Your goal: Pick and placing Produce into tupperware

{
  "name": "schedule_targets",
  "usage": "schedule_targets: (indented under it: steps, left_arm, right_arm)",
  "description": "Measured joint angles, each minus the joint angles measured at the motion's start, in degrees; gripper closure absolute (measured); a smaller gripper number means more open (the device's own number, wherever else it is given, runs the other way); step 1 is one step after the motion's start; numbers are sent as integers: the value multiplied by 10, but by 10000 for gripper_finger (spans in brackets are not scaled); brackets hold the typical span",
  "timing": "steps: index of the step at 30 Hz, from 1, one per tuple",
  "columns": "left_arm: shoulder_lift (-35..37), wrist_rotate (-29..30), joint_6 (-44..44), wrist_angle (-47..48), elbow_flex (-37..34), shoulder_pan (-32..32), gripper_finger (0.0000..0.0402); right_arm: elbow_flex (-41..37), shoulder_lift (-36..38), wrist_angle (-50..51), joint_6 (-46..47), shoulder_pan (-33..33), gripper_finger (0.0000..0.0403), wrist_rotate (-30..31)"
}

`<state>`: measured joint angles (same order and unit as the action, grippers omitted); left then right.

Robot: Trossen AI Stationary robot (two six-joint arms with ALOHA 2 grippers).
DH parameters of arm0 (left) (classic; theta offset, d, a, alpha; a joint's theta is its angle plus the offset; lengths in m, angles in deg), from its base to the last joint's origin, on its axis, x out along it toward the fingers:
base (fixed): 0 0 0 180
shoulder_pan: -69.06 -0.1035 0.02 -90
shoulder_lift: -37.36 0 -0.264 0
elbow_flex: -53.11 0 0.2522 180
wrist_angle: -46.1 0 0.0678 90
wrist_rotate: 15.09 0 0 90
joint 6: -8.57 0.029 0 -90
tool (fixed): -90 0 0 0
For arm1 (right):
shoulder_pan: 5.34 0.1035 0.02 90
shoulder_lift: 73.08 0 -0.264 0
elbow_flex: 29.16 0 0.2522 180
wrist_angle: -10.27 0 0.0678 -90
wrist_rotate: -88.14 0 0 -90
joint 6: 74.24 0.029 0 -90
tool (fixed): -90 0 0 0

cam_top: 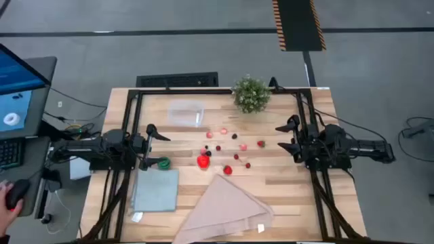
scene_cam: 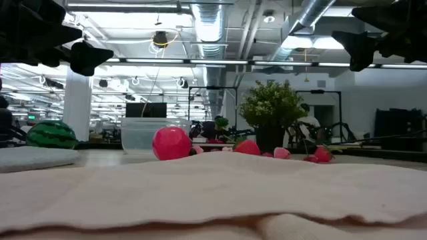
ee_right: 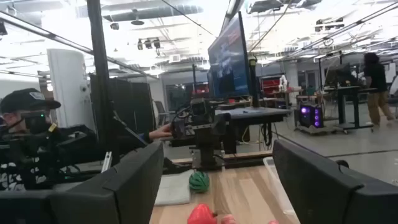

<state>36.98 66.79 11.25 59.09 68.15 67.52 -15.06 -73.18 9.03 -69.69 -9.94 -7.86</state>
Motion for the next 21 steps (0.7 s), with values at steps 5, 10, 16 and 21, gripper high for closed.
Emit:
schedule_targets:
  steps: [5,10,16,21]
  left_arm:
    - [0,0,-4,0,0,0,20]
    - [0,0,3,0,0,0,20]
    - [0,0,-1,0,0,0,20]
    - [0,0,-3,0,0,0,20]
  right_arm:
    - [0,0,0,0,0,76,0]
    - [0,0,0,0,0,76,0]
    - [0,0,0,0,0,76,0]
    - [0,0,0,0,0,76,0]
